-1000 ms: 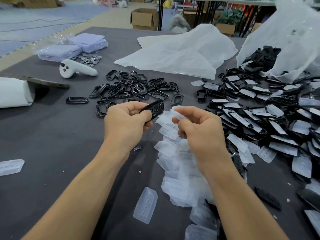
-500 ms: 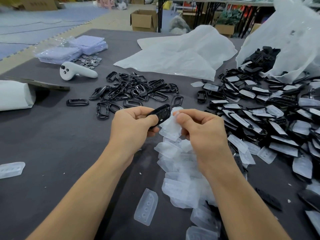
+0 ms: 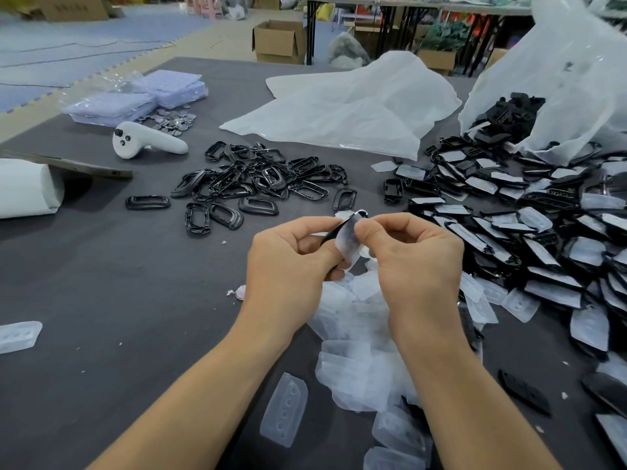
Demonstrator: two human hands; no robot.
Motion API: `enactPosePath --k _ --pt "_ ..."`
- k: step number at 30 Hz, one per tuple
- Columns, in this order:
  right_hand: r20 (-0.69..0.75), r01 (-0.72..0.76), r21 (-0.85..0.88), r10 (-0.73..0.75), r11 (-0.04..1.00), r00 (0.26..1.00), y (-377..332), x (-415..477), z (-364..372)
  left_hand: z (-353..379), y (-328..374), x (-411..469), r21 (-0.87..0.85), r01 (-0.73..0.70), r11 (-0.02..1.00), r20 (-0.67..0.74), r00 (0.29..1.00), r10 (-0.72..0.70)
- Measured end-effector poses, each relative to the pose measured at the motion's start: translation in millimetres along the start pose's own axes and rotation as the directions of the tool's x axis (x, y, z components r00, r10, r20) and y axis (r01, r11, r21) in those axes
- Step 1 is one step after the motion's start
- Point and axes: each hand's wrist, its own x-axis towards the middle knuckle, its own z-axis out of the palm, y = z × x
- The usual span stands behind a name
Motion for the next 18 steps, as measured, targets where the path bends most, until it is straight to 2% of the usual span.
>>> enactPosePath --k 5,13,18 --pt "-0.022 -0.100 0.001 0.100 0.995 0.995 1.9 3.4 -1.2 5.8 -1.4 -4.3 -0.010 -0.012 1.000 0.032 0.999 0.012" --pt "-0.062 -0.139 -0.001 0.139 0.990 0.988 -2.2 1.9 -0.7 2.8 0.4 -4.9 -0.075 0.006 0.997 0.119 0.993 0.003" --pt "0.063 -0.185 0.090 0.180 0.979 0.982 -7.3 2.0 -0.2 -2.4 4.0 -4.7 -0.112 0.014 0.994 0.160 0.987 0.004"
